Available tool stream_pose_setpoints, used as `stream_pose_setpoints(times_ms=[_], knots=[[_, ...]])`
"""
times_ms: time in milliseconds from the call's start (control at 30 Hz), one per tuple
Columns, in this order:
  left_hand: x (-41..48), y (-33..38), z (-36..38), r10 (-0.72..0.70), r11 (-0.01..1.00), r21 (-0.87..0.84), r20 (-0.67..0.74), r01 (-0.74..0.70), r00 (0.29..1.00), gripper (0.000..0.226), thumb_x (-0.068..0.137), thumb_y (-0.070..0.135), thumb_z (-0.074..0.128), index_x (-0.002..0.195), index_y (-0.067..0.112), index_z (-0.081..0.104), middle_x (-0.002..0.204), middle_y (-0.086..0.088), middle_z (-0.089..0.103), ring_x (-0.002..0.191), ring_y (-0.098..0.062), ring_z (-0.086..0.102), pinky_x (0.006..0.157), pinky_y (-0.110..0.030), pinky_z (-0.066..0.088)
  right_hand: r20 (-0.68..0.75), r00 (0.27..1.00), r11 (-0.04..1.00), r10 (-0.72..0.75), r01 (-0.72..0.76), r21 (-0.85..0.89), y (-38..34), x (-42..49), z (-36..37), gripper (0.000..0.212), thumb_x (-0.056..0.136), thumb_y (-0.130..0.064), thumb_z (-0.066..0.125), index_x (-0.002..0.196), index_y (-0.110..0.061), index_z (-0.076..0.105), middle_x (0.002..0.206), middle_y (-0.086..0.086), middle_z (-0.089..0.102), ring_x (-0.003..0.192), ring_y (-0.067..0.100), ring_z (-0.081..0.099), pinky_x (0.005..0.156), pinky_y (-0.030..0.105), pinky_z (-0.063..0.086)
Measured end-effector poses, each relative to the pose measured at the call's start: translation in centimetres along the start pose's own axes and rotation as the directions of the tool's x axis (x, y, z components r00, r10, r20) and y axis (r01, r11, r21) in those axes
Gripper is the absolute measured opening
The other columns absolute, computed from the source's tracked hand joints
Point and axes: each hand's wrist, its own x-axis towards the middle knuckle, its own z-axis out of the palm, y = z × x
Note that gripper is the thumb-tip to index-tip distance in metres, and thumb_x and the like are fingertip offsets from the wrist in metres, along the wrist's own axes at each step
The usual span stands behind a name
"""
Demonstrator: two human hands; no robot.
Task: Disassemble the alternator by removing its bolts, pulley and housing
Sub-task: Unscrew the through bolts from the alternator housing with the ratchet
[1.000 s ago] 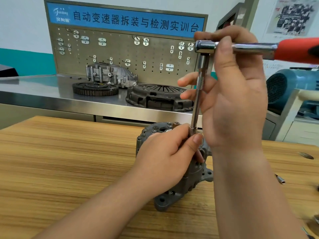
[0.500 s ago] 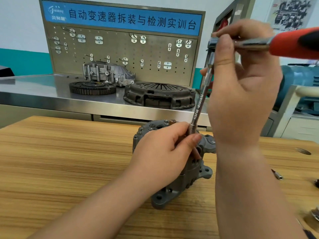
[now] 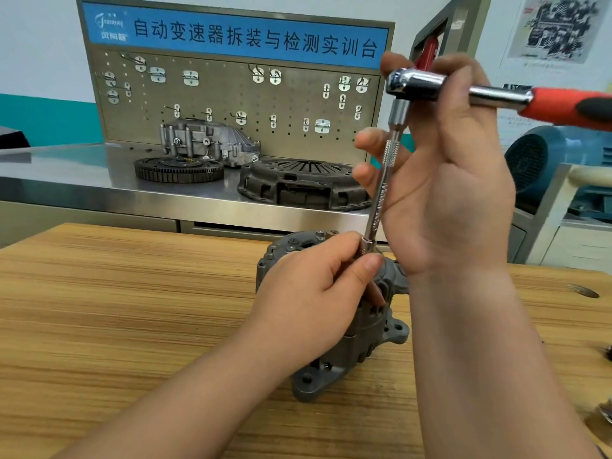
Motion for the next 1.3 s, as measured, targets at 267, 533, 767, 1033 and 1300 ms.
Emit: stream_pose_setpoints(times_ms=[267, 533, 767, 1033, 1300], knots=[[-0.1, 0.0, 0.1, 0.003, 1.000, 0.020, -0.021, -0.002, 1.000, 0.024, 0.095, 0.041, 0.044, 0.082, 0.026, 0.058, 0.071, 0.028, 0.065, 0.069, 0.002, 0.059, 0.066, -0.035, 0.052, 0.114, 0.900, 0.683, -0.421, 0.397, -0.613, 0.4, 0.0, 0.2, 0.011, 0.099, -0.008, 0.045, 0.097, -0.018, 0.049, 0.095, 0.000, 0.056, 0.070, 0.019, 0.061, 0.058, 0.032, 0.051], [-0.2, 0.1, 0.0, 0.041, 0.999, -0.022, 0.001, -0.041, 0.999, 0.029, 0.089, 0.046, 0.040, 0.081, 0.023, 0.056, 0.074, 0.012, 0.070, 0.062, -0.006, 0.056, 0.065, -0.045, 0.051, 0.048, 0.993, 0.972, 0.111, -0.118, 0.204, -0.2, 0.1, 0.0, 0.022, 0.103, -0.030, 0.032, 0.095, -0.023, 0.051, 0.107, 0.000, 0.066, 0.059, 0.015, 0.060, 0.055, 0.023, 0.046], [0.0, 0.2, -0.1, -0.019, 0.999, 0.047, 0.006, 0.018, 1.000, 0.030, 0.093, 0.045, 0.039, 0.079, 0.027, 0.057, 0.076, 0.025, 0.069, 0.074, -0.002, 0.062, 0.072, -0.041, 0.053, -0.004, 0.985, 0.936, -0.174, 0.164, -0.310, -0.2, 0.0, 0.0, 0.014, 0.102, -0.018, 0.039, 0.097, -0.019, 0.051, 0.108, 0.008, 0.062, 0.068, 0.022, 0.063, 0.055, 0.028, 0.049], [-0.1, 0.0, 0.1, -0.012, 1.000, 0.013, -0.003, 0.012, 1.000, 0.024, 0.098, 0.038, 0.046, 0.082, 0.026, 0.058, 0.072, 0.026, 0.067, 0.071, 0.000, 0.061, 0.069, -0.037, 0.052, 0.006, 0.964, 0.850, -0.266, 0.238, -0.470, -0.1, -0.1, 0.6, 0.009, 0.101, -0.012, 0.043, 0.098, -0.017, 0.051, 0.098, -0.001, 0.059, 0.065, 0.021, 0.062, 0.057, 0.028, 0.051], [-0.2, -0.1, 0.0, 0.038, 0.999, 0.013, -0.002, -0.038, 0.999, 0.029, 0.089, 0.045, 0.041, 0.084, 0.027, 0.062, 0.076, 0.018, 0.070, 0.078, -0.005, 0.064, 0.073, -0.040, 0.051, 0.158, 0.972, 0.949, 0.172, -0.207, 0.240, -0.4, 0.0, 0.6, 0.028, 0.104, -0.034, 0.027, 0.096, -0.024, 0.052, 0.099, -0.004, 0.069, 0.059, 0.013, 0.060, 0.056, 0.024, 0.047]])
